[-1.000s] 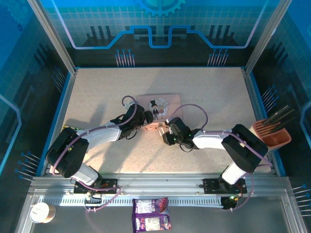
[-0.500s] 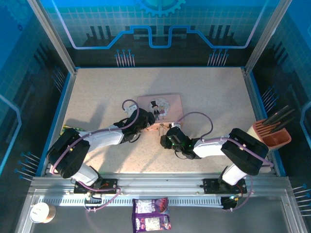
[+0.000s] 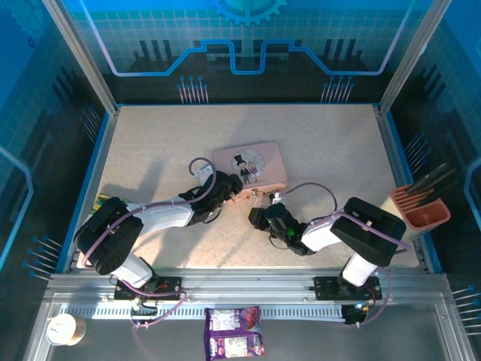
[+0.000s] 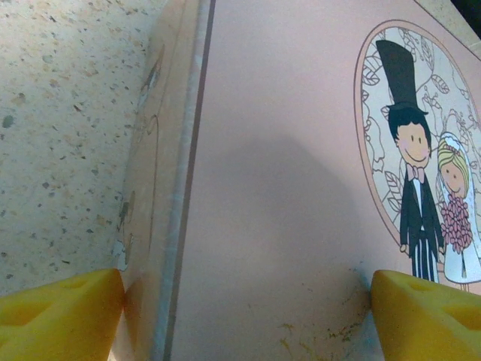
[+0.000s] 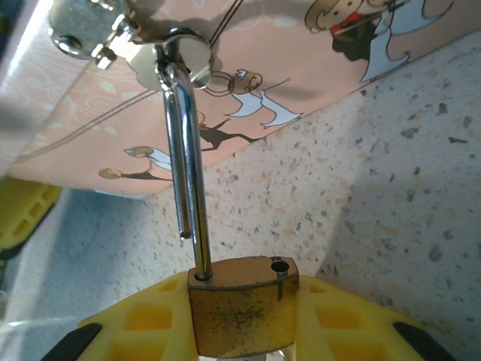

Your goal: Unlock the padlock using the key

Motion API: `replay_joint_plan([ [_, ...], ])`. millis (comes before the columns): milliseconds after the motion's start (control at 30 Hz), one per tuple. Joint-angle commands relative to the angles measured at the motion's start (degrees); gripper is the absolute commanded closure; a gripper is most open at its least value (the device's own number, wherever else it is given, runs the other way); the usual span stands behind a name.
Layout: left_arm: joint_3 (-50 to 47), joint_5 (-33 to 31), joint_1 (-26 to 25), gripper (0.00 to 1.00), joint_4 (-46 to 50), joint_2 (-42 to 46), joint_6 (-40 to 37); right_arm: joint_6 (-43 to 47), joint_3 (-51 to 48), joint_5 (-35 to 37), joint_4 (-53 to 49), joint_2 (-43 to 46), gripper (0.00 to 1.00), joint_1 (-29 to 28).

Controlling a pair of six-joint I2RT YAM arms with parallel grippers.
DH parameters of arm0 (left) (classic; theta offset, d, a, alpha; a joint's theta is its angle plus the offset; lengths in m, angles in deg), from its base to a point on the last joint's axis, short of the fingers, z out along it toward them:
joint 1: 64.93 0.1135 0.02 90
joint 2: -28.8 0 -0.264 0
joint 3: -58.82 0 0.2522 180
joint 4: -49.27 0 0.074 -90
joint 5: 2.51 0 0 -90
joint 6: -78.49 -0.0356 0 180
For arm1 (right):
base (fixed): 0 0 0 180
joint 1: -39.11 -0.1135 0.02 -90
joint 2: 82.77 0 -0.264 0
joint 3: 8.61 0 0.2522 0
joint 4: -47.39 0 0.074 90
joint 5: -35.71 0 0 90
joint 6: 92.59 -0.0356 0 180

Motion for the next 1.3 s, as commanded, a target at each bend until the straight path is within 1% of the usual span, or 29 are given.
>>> replay_joint_plan([
  [0, -1.73, 4.52, -1.42, 0.16, 4.84, -2.86, 1.35, -5.58, 0.33, 2.18, 13.2, -6.52, 1.0, 0.06],
  [67, -1.55, 4.61, -1.43, 0.16, 4.5, -3.4, 1.53, -5.03, 0.23, 2.65, 15.85, -7.53, 1.0, 0.33],
  [133, -1.45, 4.59, -1.46, 0.16, 4.04, -3.94, 1.77, -5.98, 0.41, 3.15, 15.03, -7.56, 1.0, 0.88],
  [200, -1.54, 4.5, -1.49, 0.16, 3.54, -4.3, 2.15, -6.86, 0.11, 3.26, 16.94, -8.61, 1.0, 1.64],
  [400, -0.54, 3.72, -1.35, 0.16, 3.78, -4.93, 2.06, -8.79, -0.61, 1.95, 23.27, -12.89, 1.0, 4.04],
  [700, 1.18, 3.89, -0.52, 0.18, 3.43, -7.16, 2.19, -9.81, 1.62, 1.51, 26.3, -14.46, 1.0, 5.61],
  [867, 1.54, 3.72, 0.14, 0.19, 3.85, -8.08, 2.49, -10.61, 1.32, 1.69, 30.92, -16.57, 1.0, 8.01],
  [967, 1.57, 3.54, 0.42, 0.19, 4.05, -8.34, 2.6, -9.36, 0.92, 1.47, 35.01, -17.55, 1.0, 8.88],
  [1067, 1.58, 3.7, 0.9, 0.19, 3.83, -8.85, 2.83, -8.27, 1.02, 1.71, 34.17, -16.55, 1.0, 9.14],
  [1267, 2.22, 4.41, 1.3, 0.2, 3.43, -9.93, 3.02, -6.51, 0.36, 2.63, 35.54, -17.26, 1.0, 9.41],
])
